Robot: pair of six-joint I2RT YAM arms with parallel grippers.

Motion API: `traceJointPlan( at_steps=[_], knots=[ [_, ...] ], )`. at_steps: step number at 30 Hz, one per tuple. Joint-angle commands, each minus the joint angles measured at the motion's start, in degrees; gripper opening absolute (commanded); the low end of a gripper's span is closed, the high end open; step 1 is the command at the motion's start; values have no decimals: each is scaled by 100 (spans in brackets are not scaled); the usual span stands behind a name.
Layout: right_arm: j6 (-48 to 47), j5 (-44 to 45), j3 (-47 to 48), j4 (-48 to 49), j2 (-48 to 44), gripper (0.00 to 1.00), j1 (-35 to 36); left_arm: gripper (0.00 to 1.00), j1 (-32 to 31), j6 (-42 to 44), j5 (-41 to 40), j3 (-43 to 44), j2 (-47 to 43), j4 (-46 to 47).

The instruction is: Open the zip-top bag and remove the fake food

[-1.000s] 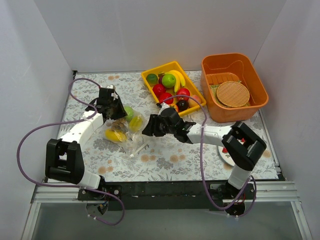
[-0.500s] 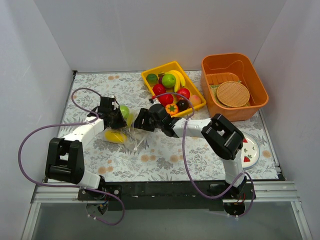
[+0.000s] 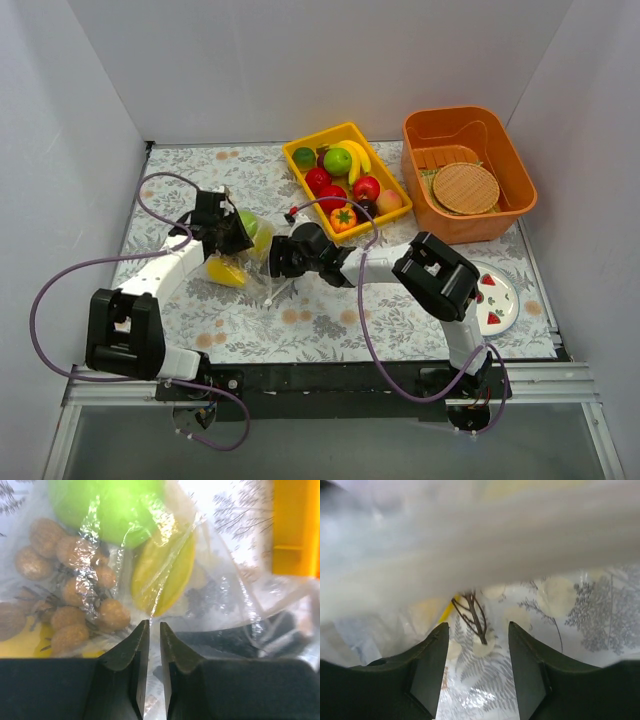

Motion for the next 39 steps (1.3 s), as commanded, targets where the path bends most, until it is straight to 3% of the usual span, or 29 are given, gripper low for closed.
traceJointPlan(
  at_steps=[1,8,17,23,34,37,39],
  knots=[
    [-597,-354,-170,646,-32,58,17,17,35,14,-227,436,-565,-183],
    [-1160,-820,-275,1271,91,58,88,25,201,-609,-833,191,-1426,-437],
    [-1670,-724,-12,1147,363,54,219,13,1370,-1629,-869,-820,-2147,-315],
    [-1828,-583,348,1060,583,53,272,6,1951,-1840,-202,-1313,-1463,458],
    [-1978,-320,955,349,961,47,430,3,1995,-1770,-395,-1313,-1119,661],
    [-1917,-135,780,225,786,34,422,0,2021,-1831,-491,-1366,-1023,661],
    [-1908,-117,779,6,654,15,396,0,2048,-1954,-632,-1418,-1040,617]
  ],
)
